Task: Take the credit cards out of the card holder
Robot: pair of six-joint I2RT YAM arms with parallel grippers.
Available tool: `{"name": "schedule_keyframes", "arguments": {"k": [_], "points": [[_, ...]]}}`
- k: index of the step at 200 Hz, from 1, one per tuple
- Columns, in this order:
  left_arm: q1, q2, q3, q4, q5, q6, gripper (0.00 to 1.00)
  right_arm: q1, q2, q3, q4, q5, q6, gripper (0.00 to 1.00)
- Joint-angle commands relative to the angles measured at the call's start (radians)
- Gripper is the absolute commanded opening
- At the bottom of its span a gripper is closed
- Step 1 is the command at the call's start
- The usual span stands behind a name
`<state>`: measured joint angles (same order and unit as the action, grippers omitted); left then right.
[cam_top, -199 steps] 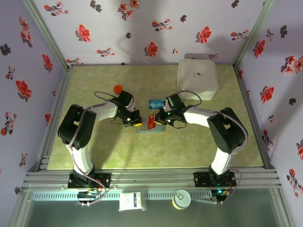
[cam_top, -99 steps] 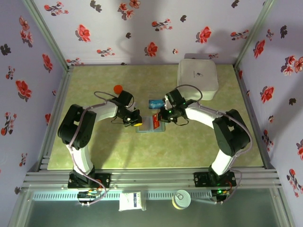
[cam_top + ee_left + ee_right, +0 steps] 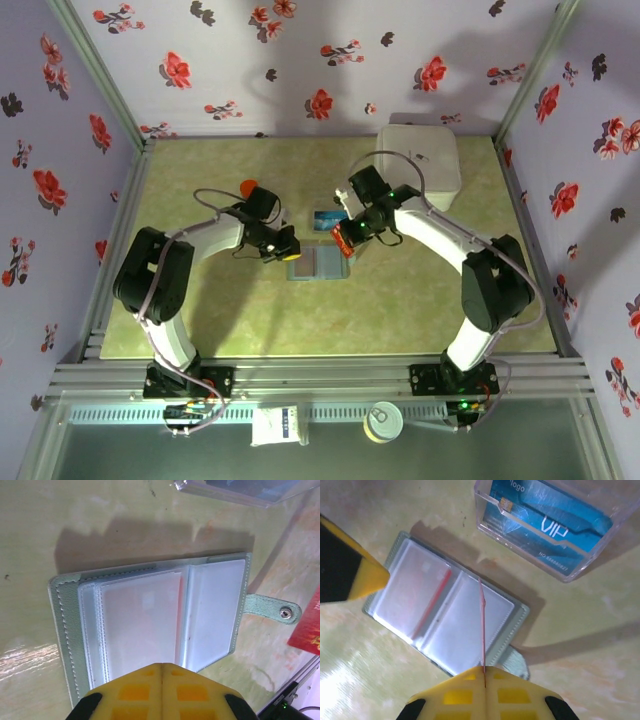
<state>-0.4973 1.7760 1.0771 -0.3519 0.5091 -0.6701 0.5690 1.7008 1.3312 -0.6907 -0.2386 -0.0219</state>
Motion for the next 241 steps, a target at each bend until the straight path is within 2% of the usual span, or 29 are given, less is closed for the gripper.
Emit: {"name": "schedule_keyframes", "arguments": {"k": [1, 44, 92, 157, 241], "points": [[0.016, -0.039, -0.013, 0.009, 0.011, 0.006, 0.00, -0.005, 0.000, 0.081, -0.131, 0.056, -0.240, 0.00], [0.035, -0.058, -0.038, 0.008, 0.013, 0.012, 0.00, -0.002, 0.079, 0.238, -0.294, 0.088, -0.511, 0.00], [0.068, -0.085, -0.060, -0.006, 0.013, 0.030, 0.00, -0.003, 0.190, 0.419, -0.412, 0.103, -0.717, 0.00], [0.089, -0.093, -0.068, -0.018, 0.014, 0.036, 0.00, -0.035, 0.350, 0.672, -0.443, 0.016, -0.838, 0.00], [0.106, -0.096, -0.080, -0.029, 0.006, 0.028, 0.00, -0.090, 0.578, 0.988, -0.472, -0.049, -0.898, 0.00]]}}
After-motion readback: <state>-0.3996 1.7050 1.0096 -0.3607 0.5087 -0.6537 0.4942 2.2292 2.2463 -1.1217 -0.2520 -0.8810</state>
